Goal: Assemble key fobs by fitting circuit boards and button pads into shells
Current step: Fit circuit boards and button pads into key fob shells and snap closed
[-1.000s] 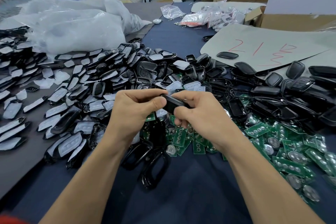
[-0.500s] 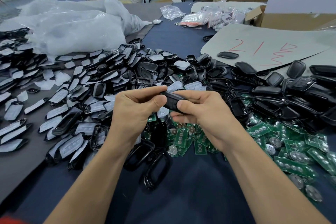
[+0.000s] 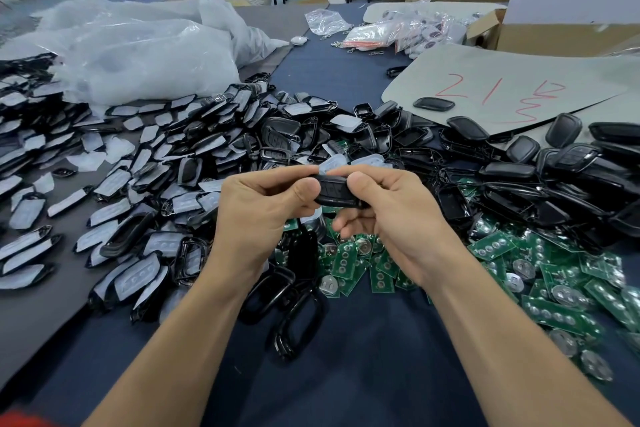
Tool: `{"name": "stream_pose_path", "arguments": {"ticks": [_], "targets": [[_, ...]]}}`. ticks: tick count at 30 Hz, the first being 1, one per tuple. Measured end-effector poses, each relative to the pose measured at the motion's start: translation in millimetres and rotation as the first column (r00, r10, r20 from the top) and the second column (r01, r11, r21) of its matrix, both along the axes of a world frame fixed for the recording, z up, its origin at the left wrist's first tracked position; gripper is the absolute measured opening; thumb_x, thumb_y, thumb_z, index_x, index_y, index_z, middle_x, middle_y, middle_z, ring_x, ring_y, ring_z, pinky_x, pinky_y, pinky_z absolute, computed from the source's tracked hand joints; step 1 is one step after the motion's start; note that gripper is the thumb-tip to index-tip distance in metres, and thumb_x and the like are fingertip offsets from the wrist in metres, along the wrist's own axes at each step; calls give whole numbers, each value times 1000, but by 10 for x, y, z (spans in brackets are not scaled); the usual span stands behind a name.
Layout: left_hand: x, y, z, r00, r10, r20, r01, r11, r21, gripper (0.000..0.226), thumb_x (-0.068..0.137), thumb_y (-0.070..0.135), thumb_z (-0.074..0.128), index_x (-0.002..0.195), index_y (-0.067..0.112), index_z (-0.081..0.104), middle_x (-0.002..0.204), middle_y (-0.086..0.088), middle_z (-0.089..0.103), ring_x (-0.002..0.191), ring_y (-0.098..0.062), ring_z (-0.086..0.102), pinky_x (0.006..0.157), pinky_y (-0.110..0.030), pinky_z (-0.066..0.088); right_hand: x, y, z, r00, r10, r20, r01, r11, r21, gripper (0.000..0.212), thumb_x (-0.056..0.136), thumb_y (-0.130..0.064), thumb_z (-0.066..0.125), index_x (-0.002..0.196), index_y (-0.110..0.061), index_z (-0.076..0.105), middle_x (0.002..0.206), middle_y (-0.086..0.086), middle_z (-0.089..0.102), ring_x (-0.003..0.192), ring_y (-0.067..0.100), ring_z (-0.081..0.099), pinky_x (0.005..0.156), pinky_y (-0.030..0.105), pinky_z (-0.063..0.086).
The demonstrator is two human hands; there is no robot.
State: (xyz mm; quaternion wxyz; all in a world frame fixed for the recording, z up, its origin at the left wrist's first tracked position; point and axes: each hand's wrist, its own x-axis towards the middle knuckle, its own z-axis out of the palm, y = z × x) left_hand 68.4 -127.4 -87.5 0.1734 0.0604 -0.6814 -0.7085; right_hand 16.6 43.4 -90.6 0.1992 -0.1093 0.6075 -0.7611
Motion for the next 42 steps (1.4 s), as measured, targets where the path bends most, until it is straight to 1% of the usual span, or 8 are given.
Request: {"name": "stream_pose_path", "arguments": {"ticks": [3,6,10,16,26,31,37,42], "targets": [[-29,13,-20,998,28,52,-30,999,44,14,71,20,84,82,28,86,80,-5,80,68,-17,76,64,-21,61,-24,9,-24,983,-55,-176,90,976,198,17,96,-15,68,104,-21,81,84,3,78,68,12,67,67,30,55],[-54,13,-41,995,39,94,-43,998,45,17,77,9,85,80,26,86,79,-6,80,70,-18,76,64,-21,60,-35,53,-44,933,-67,-353,197,917,348,37,74,-13,82,105,-34,81,93,-10,80,88,10,75,83,39,62],[-53,-9,-44,993,-4,117,-5,997,77,21,76,6,87,87,24,86,87,-7,81,76,-17,77,67,-20,60,-13,54,-62,891,-78,-447,246,911,331,38,70,-13,86,99,-37,82,87,-21,78,82,-2,74,74,17,60],[-48,-20,-66,989,-122,80,118,991,55,62,60,0,93,117,16,76,103,-10,81,84,-16,77,73,-22,59,-40,6,-83,935,-50,-352,145,957,251,28,78,-20,79,101,-35,80,88,-6,81,78,23,78,79,50,64],[-66,-49,-116,993,-86,79,79,992,95,56,57,8,87,112,12,78,104,-14,80,86,-19,76,77,-24,60,-47,2,-103,942,-29,-334,133,947,291,32,81,-21,80,113,-26,78,91,-7,81,79,19,79,83,48,63],[-50,-19,-72,994,-72,83,60,990,130,38,62,14,86,100,15,83,99,-13,81,86,-21,78,73,-23,61,-7,15,-79,903,-104,-416,253,913,320,35,75,-16,86,102,-37,80,89,-23,78,86,-4,74,82,25,63],[-76,27,-46,991,53,125,-69,990,125,15,82,10,77,75,21,85,80,-10,80,73,-23,79,63,-24,62,57,-62,-87,855,-102,-509,323,871,369,34,76,-16,84,103,-36,82,79,-22,76,76,7,75,71,28,62],[-45,62,-44,997,60,38,-60,998,-6,29,88,-2,75,78,23,85,82,-9,80,76,-27,78,64,-26,63,-40,-23,-52,981,-91,-172,127,969,211,15,92,-8,73,93,-18,85,85,4,80,82,23,77,75,39,66]]}}
